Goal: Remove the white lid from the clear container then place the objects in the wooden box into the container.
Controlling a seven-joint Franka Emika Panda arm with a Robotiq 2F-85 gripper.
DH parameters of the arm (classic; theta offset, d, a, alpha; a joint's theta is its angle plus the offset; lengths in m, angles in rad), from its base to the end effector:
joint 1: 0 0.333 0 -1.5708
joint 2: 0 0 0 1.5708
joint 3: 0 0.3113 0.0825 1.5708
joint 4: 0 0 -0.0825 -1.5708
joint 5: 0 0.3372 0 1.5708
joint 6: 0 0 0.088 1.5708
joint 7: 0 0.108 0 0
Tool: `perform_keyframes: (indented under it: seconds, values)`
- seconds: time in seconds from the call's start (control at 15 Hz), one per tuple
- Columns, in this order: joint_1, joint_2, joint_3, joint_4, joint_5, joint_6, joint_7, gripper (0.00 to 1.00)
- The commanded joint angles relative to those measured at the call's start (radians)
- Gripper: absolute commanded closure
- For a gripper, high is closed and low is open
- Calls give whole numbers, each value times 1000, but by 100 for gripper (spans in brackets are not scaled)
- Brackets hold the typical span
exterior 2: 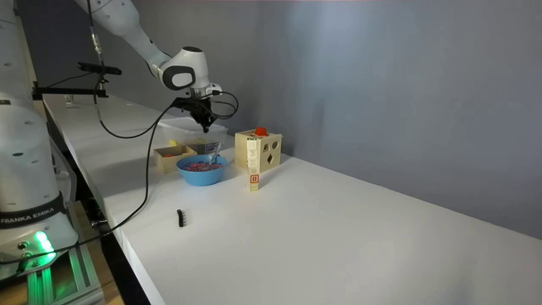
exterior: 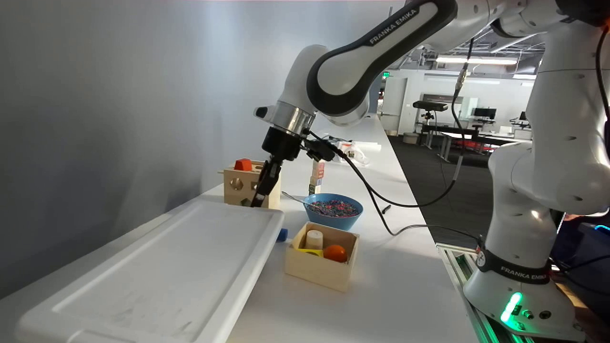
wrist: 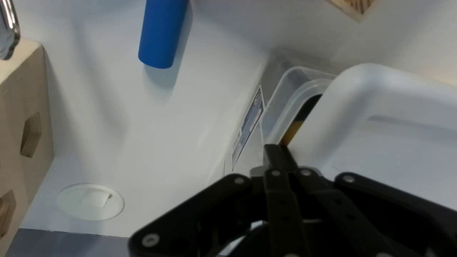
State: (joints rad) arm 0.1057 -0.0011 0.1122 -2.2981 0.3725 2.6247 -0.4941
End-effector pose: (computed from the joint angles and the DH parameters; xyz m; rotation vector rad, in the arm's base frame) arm 0.4959 0.1012 0.4070 -2.8457 -0.6026 -0.5188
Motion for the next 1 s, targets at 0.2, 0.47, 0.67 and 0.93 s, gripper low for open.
perform_keyframes:
  seconds: [0.2,0.47,0.67,0.93]
  values:
    - [7,24,3,13,0,-27,-56,100]
    - [-2,52,-3,37,-14,-59,-54,100]
    - [-5,54,-4,51,-4,-81,-48,73]
    - [-12,71,-5,56,-9,-93,-42,47]
